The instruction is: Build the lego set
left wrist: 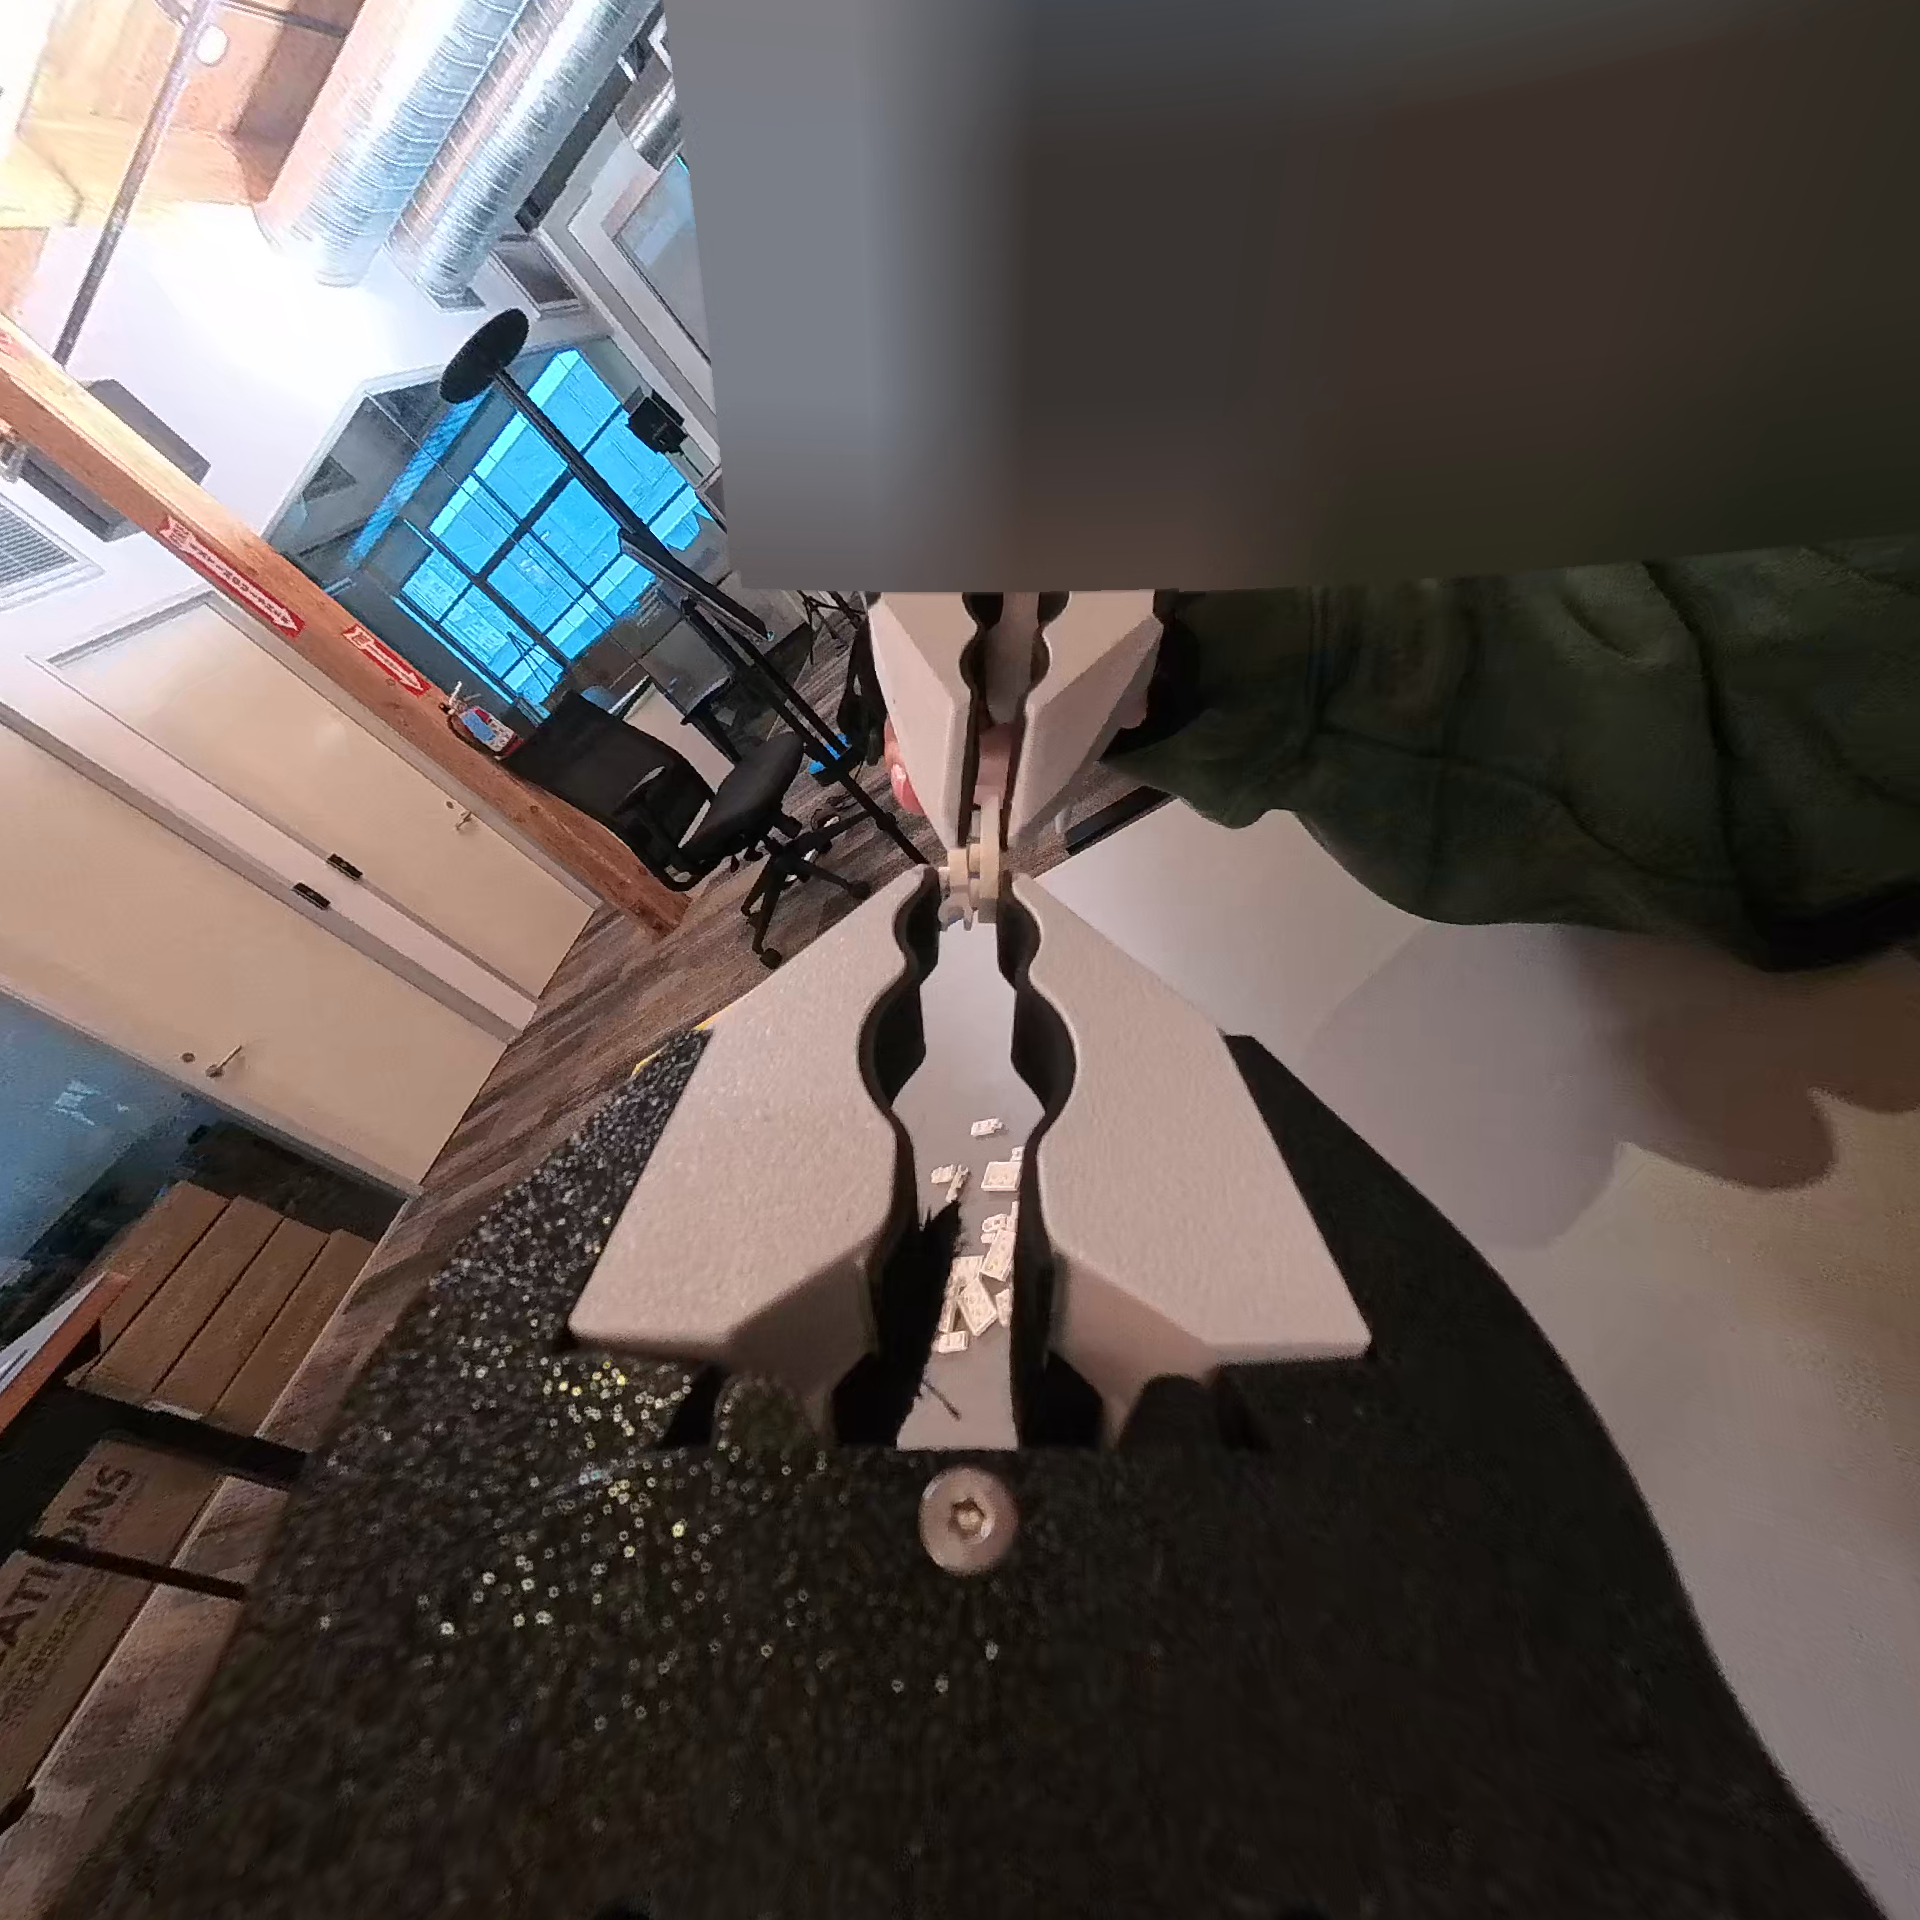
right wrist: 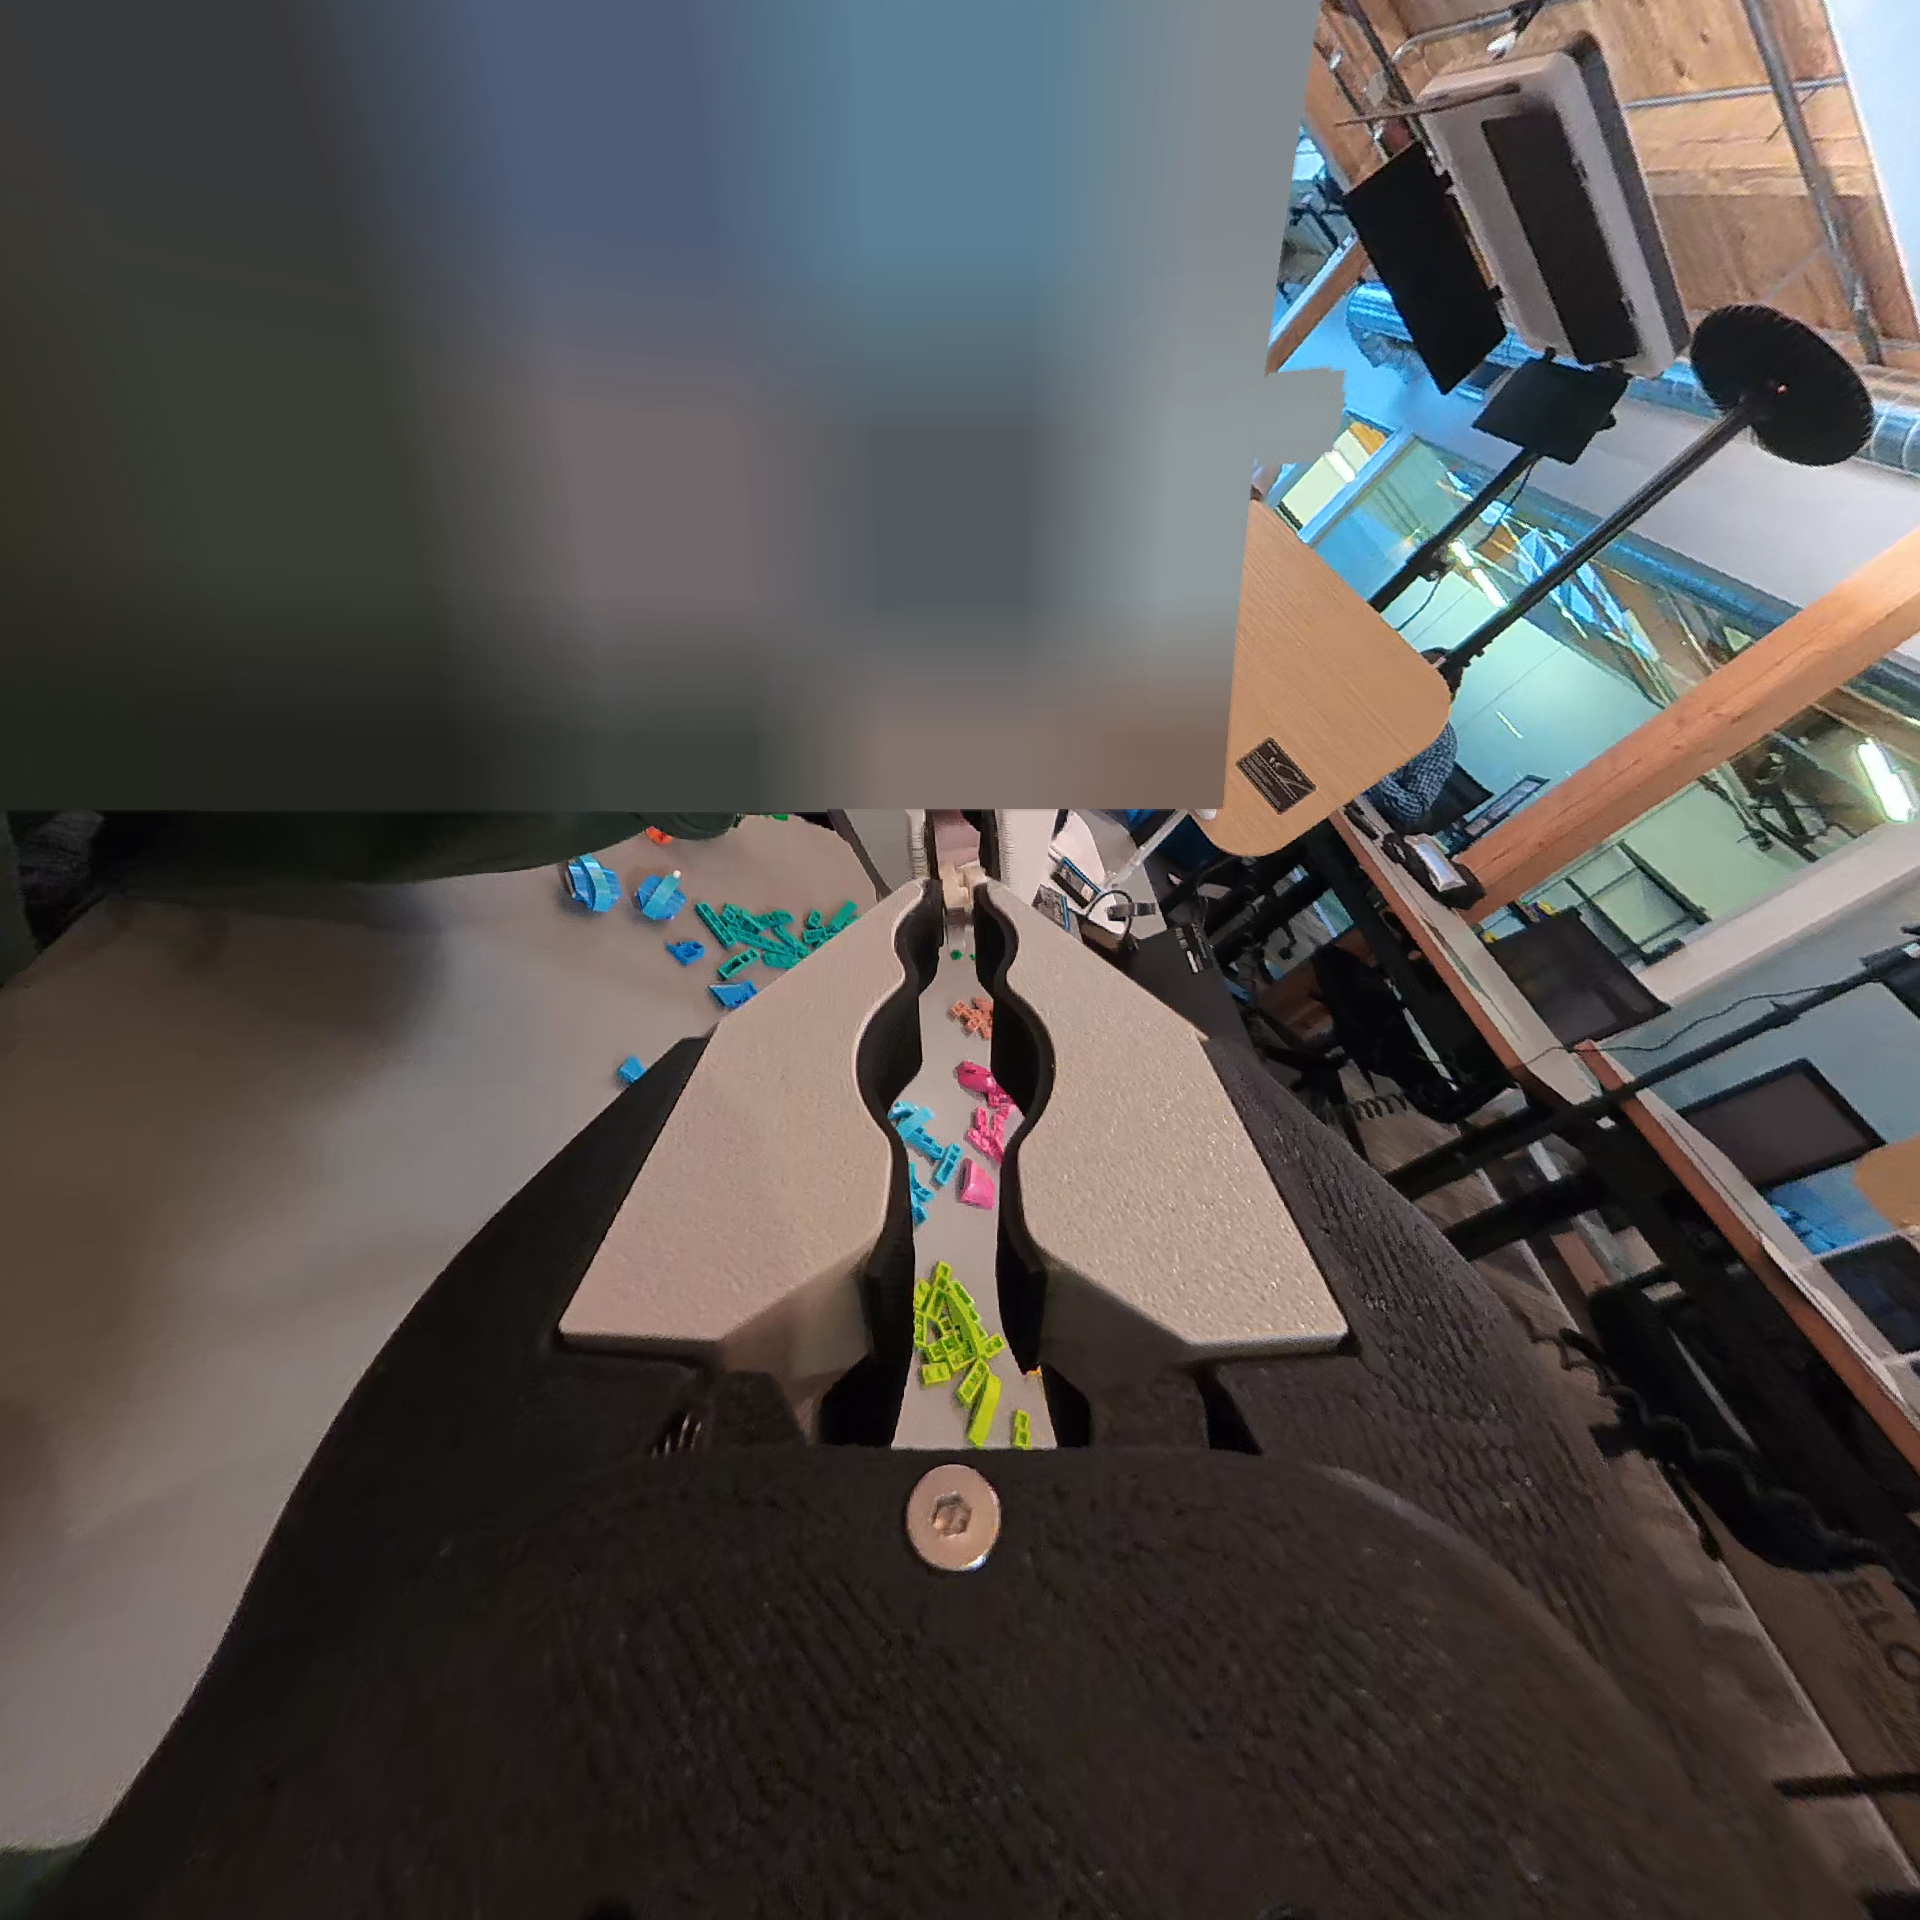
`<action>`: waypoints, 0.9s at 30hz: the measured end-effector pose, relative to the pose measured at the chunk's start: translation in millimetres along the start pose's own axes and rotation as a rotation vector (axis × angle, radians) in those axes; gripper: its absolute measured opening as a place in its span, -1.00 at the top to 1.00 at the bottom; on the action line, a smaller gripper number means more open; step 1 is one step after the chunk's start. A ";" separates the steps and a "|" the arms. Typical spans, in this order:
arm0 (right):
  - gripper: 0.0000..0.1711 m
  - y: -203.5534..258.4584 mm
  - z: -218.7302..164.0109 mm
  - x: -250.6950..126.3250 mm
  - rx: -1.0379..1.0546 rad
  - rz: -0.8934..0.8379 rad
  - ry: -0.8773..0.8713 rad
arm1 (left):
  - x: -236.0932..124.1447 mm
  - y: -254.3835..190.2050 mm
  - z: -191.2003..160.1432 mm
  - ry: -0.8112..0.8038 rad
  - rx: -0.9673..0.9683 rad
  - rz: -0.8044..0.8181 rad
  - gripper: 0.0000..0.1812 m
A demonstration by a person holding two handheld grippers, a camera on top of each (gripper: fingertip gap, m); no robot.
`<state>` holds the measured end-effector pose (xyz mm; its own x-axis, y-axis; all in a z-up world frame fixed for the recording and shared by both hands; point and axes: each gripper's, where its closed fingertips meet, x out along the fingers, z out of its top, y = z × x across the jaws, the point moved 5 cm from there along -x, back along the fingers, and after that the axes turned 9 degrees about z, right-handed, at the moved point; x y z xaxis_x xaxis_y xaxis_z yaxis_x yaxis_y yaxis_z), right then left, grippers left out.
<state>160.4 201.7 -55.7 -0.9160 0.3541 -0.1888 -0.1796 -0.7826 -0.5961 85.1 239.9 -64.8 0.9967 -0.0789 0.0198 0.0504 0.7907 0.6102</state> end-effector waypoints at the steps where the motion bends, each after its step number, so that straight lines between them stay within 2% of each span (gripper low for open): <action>1: 0.95 0.4 0.0 0.2 0.003 0.006 0.001 | -0.2 -0.3 0.0 0.001 0.001 -0.004 0.91; 17: 0.96 4.1 -2.1 -0.9 0.011 0.049 0.040 | -3.6 -4.7 -2.1 0.091 0.079 -0.004 0.91; 27: 0.96 9.2 0.8 -1.1 0.034 0.076 0.031 | -4.2 -8.2 -0.9 0.073 0.149 -0.011 0.92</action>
<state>159.5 193.7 -60.4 -0.9158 0.3087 -0.2569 -0.1229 -0.8244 -0.5525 80.6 234.3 -70.6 0.9984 -0.0386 -0.0421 0.0571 0.6906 0.7210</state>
